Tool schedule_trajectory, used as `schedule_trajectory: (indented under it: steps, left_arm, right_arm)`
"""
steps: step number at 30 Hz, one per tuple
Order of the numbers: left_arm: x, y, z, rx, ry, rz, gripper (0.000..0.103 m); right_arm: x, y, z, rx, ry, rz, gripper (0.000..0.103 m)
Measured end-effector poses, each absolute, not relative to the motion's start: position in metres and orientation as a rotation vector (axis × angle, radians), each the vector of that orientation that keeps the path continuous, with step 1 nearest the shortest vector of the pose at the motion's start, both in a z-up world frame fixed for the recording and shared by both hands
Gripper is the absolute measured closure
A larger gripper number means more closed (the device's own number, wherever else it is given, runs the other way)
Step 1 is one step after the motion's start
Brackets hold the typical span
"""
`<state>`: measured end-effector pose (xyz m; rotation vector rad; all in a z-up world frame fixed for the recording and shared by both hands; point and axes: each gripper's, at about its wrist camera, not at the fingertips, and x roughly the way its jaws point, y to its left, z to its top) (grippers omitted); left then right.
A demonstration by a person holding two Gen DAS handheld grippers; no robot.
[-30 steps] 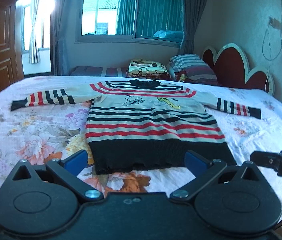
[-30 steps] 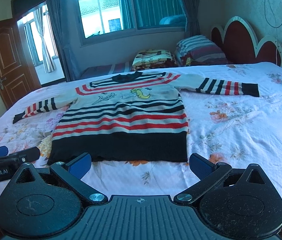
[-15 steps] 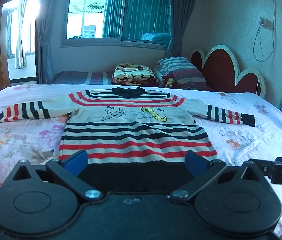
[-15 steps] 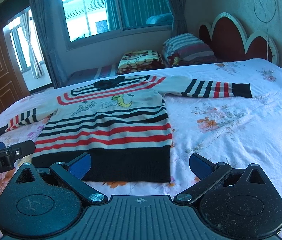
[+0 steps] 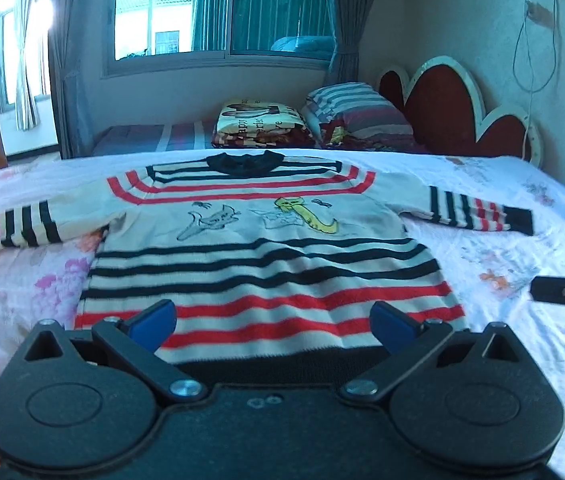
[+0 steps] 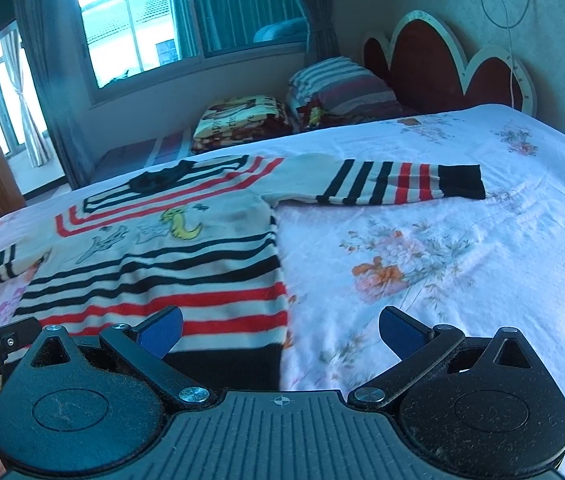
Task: Fold small clothes
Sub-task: 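Move the right gripper to the black sleeve cuff and close on it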
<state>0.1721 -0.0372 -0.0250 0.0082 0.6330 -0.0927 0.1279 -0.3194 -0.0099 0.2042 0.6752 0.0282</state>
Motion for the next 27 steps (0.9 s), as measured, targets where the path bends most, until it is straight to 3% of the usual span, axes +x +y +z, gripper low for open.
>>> schedule_trajectory:
  steps: [27]
  left_arm:
    - [0.372, -0.052, -0.091, 0.039, 0.71, -0.007, 0.0]
  right_arm:
    - [0.341, -0.477, -0.076, 0.358, 0.583, -0.328, 0.0]
